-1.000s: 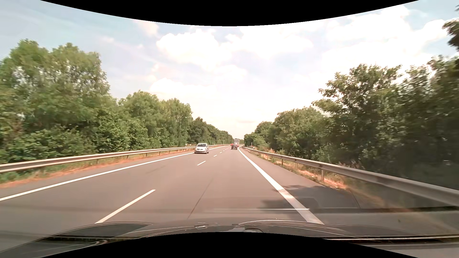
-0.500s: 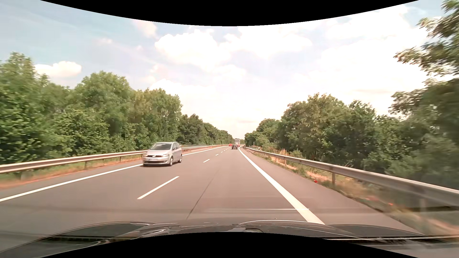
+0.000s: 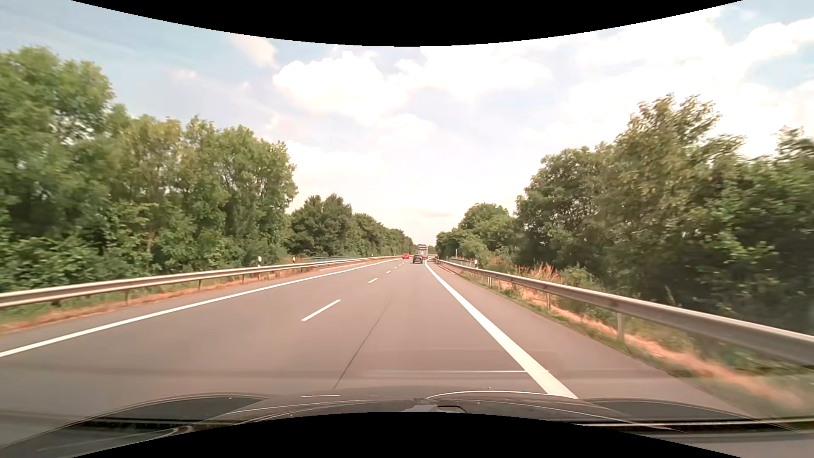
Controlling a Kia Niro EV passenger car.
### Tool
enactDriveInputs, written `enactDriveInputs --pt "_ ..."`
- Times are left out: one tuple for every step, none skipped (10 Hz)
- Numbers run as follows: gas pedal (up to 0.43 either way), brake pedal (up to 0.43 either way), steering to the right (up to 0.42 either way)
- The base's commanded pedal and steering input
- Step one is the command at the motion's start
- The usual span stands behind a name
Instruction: Follow the waypoints while adhering to traffic rules and regulations
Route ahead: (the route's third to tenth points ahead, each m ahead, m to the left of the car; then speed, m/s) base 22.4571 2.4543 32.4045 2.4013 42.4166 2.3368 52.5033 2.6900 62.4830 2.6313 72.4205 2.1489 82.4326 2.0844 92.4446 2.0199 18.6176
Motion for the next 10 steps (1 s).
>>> enactDriveInputs --pt "0.209 0.0 -0.003" --pt "0.209 0.0 -0.003" --pt "0.209 0.0 -0.003" --pt "0.209 0.0 -0.003" --pt "0.209 0.0 -0.003" --pt "0.209 0.0 -0.003" --pt "0.209 0.0 -0.003" --pt "0.209 0.0 -0.003" --pt "0.209 0.0 -0.003" --pt "0.209 0.0 -0.003"
